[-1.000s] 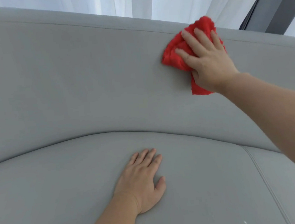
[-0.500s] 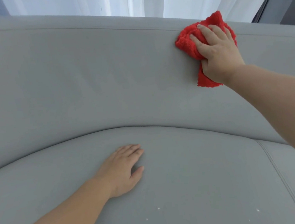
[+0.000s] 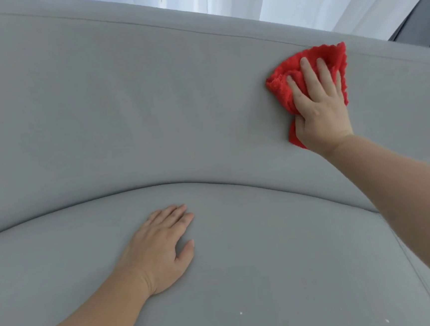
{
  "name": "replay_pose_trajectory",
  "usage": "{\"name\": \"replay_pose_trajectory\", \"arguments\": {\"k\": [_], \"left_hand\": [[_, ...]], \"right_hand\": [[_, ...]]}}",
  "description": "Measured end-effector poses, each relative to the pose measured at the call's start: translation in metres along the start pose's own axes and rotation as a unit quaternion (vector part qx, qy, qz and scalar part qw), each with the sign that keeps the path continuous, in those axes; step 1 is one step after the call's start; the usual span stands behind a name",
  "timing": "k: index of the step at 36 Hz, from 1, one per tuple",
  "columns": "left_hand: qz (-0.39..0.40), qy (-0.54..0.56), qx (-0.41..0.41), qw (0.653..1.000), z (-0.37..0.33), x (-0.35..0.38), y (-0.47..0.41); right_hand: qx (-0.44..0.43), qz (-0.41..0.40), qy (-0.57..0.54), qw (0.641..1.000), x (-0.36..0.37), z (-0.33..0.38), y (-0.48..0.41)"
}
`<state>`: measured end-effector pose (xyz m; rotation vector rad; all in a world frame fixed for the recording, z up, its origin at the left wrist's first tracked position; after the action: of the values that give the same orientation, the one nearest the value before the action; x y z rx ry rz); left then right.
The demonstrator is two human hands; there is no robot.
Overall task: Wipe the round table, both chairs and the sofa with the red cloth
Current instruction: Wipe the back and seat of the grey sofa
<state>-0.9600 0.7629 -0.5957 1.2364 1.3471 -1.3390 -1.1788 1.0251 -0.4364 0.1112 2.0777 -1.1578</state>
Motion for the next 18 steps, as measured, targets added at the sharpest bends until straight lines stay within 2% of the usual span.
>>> {"name": "replay_pose_trajectory", "arguments": {"k": [8, 14, 18], "left_hand": [[-0.006, 0.003, 0.005, 1.000, 0.000, 0.004, 0.001], [-0.010, -0.010, 0.002, 1.000, -0.001, 0.004, 0.001], [-0.016, -0.010, 0.004, 1.000, 0.001, 0.005, 0.001]], "right_hand": [[-0.070, 0.070, 0.012, 0.995, 0.043, 0.031, 0.042], [-0.184, 0.183, 0.049, 0.964, 0.081, 0.048, 0.088], [-0.211, 0.202, 0.062, 0.955, 0.089, 0.051, 0.098]]}}
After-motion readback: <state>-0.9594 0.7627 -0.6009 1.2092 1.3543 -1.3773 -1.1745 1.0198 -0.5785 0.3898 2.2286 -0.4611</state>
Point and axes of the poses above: each hand's wrist, its own y-axis away from the middle knuckle, its own x-axis out of the palm, z = x × y, the point moved 1 cm from there along -y, towards the middle knuckle, and after that the axes turned 4 degrees about -y, right-handed, at the moved point
